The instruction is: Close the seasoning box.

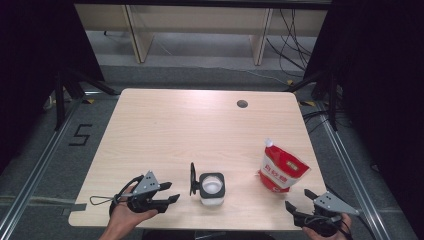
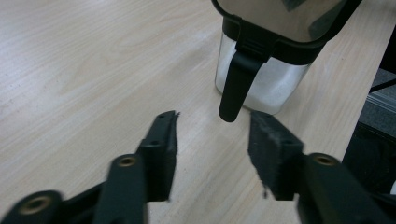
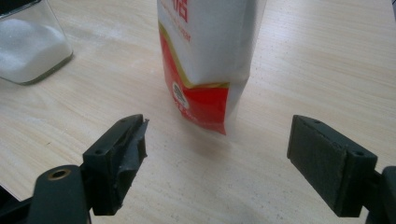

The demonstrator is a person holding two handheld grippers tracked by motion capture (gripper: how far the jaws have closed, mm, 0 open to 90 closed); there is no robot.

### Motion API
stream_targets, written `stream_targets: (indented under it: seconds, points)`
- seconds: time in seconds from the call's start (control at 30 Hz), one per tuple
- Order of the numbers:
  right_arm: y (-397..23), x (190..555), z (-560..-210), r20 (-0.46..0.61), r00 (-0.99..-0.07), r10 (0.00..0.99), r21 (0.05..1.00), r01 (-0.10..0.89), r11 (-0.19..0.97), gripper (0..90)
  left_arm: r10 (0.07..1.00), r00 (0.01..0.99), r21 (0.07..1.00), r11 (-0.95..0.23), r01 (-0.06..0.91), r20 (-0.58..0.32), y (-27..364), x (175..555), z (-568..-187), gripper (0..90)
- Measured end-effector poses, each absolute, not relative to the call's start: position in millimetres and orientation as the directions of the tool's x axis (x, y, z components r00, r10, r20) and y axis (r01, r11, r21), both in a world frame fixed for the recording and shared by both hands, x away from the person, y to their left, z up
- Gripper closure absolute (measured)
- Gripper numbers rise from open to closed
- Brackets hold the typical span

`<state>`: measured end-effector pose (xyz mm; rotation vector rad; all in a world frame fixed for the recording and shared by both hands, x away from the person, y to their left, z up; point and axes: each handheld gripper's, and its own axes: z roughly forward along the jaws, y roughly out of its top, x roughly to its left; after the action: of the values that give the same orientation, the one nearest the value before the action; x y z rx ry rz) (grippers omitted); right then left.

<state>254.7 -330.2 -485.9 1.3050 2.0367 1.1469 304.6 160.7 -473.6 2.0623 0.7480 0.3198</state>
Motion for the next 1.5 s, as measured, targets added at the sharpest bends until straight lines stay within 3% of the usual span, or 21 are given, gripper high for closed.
stream_targets:
  seconds: [0.17,0.33,0.57,1.07,1.23,1.5]
  points:
    - [-332,256,-486,-0.002,-0.468,0.884,0.848,0.468,0.25,20.3,0.602,0.798,0.829,-0.439,0.346,-0.014,157,303,-463,78.0]
    - [-330,254,-486,0.02,-0.462,0.887,0.84,0.488,0.236,20.4,0.591,0.807,0.845,-0.431,0.317,-0.001,151,303,-453,88.9]
    - [-328,251,-486,0.057,-0.433,0.9,0.83,0.521,0.198,20.5,0.574,0.819,0.848,-0.443,0.291,0.018,142,309,-439,89.3]
    - [-331,254,-488,0.014,-0.465,0.885,0.838,0.488,0.244,20.9,0.567,0.824,0.854,-0.441,0.276,0.027,132,311,-425,89.3]
    - [-329,251,-487,0.057,-0.434,0.899,0.827,0.525,0.201,20.9,0.563,0.826,0.861,-0.436,0.264,0.032,131,311,-419,89.3]
    - [-331,254,-487,0.025,-0.463,0.886,0.84,0.491,0.233,20.7,0.534,0.843,0.862,-0.456,0.223,0.065,124,310,-408,89.3]
